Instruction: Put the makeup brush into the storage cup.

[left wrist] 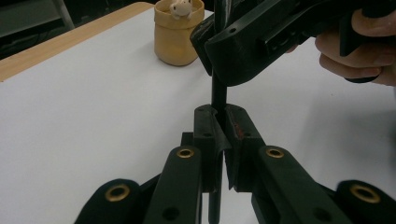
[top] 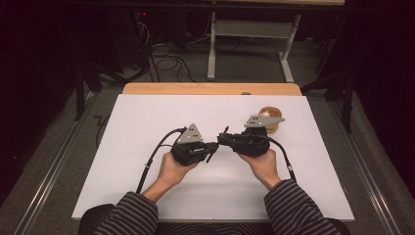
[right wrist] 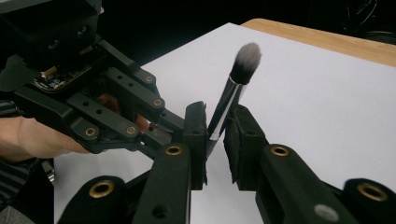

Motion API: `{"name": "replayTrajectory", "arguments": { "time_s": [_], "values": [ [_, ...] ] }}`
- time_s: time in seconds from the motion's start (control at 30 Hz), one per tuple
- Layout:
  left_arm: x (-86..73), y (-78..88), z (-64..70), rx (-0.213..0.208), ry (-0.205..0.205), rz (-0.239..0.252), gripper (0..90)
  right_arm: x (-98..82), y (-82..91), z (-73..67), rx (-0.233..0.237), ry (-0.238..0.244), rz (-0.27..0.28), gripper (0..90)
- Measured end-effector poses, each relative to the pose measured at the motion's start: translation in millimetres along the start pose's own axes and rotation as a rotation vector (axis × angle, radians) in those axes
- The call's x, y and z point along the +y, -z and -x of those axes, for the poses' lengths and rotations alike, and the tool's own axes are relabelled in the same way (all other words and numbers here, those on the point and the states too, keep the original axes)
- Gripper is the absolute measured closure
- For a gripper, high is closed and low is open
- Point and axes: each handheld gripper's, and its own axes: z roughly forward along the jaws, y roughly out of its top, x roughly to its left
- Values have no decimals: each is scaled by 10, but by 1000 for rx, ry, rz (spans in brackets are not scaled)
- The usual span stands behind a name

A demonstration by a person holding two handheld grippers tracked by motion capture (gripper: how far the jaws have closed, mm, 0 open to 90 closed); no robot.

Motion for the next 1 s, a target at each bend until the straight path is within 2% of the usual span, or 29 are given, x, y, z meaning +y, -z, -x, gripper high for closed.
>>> {"name": "replayTrajectory", "arguments": {
  "time_s": [0.13,0.43,1.0],
  "values": [
    [-5,-16,8,-1,-4,-7,835,6,-12,-24,15,8,-4,847],
    [-8,-12,2,-4,-9,-4,833,20,-19,-49,3,26,-13,853],
    [-16,-16,-1,0,-16,-30,823,53,-22,-64,-13,49,-30,854]
  ]
}}
